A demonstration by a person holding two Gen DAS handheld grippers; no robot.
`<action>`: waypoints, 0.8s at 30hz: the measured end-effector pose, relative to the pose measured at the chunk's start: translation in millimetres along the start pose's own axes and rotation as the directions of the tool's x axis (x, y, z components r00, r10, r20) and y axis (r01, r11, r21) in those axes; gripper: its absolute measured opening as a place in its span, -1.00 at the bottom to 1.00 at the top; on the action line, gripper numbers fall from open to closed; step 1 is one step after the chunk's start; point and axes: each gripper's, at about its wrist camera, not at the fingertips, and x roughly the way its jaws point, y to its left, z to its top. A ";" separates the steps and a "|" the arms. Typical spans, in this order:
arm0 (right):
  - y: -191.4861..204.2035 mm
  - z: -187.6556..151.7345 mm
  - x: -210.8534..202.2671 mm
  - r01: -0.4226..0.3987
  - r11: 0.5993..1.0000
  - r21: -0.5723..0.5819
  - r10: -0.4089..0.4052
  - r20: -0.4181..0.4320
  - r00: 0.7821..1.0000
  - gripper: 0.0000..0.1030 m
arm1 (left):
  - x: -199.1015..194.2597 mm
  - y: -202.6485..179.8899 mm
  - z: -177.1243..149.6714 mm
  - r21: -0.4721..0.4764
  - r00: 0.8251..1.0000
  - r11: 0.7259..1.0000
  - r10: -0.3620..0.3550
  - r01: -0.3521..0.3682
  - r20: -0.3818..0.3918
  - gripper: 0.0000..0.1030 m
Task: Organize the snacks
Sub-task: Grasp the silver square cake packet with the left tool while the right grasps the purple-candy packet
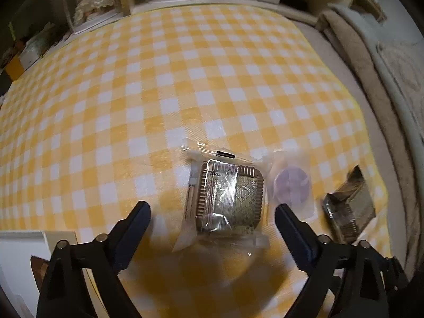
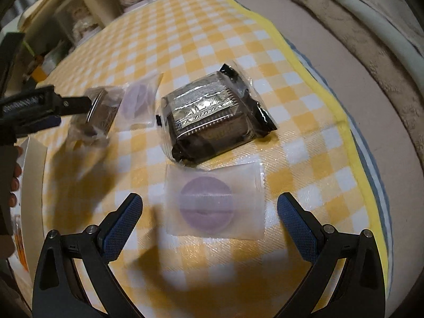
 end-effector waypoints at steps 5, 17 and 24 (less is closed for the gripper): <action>5.2 -7.3 -4.3 0.055 0.998 -0.026 -0.056 -0.012 0.998 0.36 | 20.6 -13.9 3.8 0.023 0.999 1.000 0.020 -0.019 -0.033 0.41; -0.7 -17.3 -14.6 -0.038 0.999 0.008 0.038 -0.046 0.998 -0.50 | 21.7 -23.1 -22.8 -0.023 1.000 0.999 -0.023 0.022 -0.017 0.02; -8.3 -30.9 -31.1 -0.040 0.999 -0.025 0.039 -0.049 0.998 -0.99 | -17.8 -5.4 -56.9 -0.055 0.996 0.995 -0.076 0.079 0.044 0.01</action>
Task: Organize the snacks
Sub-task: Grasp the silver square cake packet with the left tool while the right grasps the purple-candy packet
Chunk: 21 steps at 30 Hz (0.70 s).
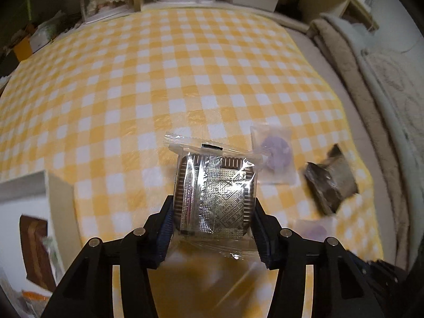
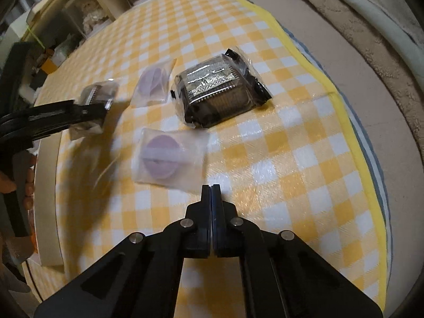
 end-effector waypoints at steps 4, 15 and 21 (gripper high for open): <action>-6.0 3.8 -15.5 -0.026 0.999 0.027 0.025 0.052 0.998 -0.99 | -32.1 7.4 -14.6 0.027 0.999 1.000 -0.013 0.012 0.029 0.02; 18.5 57.2 6.0 -0.262 0.963 0.056 0.258 0.076 0.963 -0.99 | -119.7 28.5 -54.1 0.035 0.992 0.997 -0.079 0.076 0.097 0.01; 23.7 67.9 34.5 -0.199 0.978 0.058 0.198 0.029 0.980 -0.99 | -157.7 38.8 -69.8 0.040 0.989 0.995 -0.096 0.092 0.110 0.01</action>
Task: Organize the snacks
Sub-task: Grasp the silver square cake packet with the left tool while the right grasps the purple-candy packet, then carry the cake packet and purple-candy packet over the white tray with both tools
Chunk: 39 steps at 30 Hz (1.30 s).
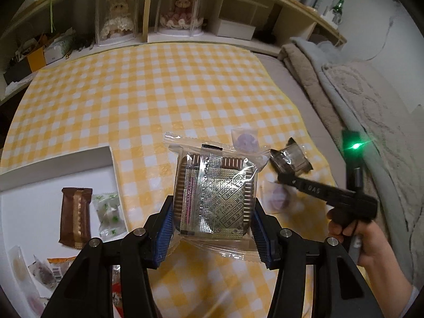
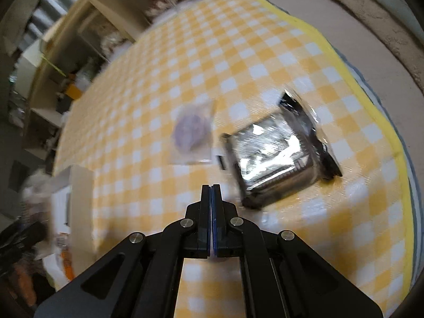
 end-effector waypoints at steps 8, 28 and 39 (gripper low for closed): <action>-23.4 -33.9 -13.1 0.017 1.000 0.005 -0.016 -0.124 0.992 -0.96 | -32.9 6.8 -11.9 -0.015 1.000 1.000 -0.018 0.018 0.016 0.02; 48.3 -77.1 -9.8 0.086 0.913 -0.398 -0.143 -0.115 0.983 0.42 | -105.3 40.2 -54.7 -0.081 0.999 0.997 -0.010 0.014 0.047 0.02; 63.8 -67.1 -31.1 0.117 0.932 -0.344 -0.137 -0.034 0.990 -0.11 | -153.9 85.3 -63.8 -0.154 0.989 0.987 -0.021 0.044 0.147 0.02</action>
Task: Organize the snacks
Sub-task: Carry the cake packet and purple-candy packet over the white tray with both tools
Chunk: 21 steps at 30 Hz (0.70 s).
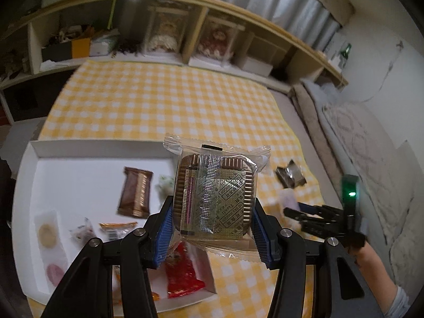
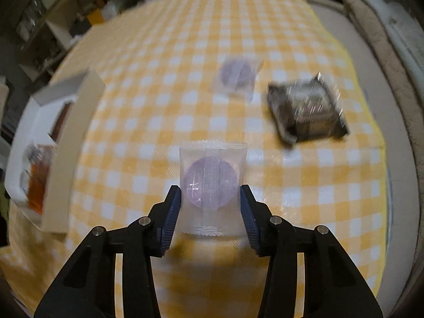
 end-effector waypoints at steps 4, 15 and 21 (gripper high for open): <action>15.2 14.4 -31.9 -0.043 0.998 0.040 0.039 0.096 0.995 -0.12 | -24.0 18.5 -0.6 -0.014 0.999 1.000 0.005 -0.004 0.042 0.02; 80.2 41.7 -90.4 -0.144 0.988 0.048 0.127 0.259 0.958 -0.11 | -82.9 72.3 -12.2 -0.077 0.993 0.997 0.036 -0.027 0.113 0.02; 134.8 53.9 -87.7 -0.182 0.983 -0.008 0.177 0.262 0.949 -0.11 | -99.9 106.6 -19.0 -0.117 0.992 0.991 0.077 -0.065 0.102 0.02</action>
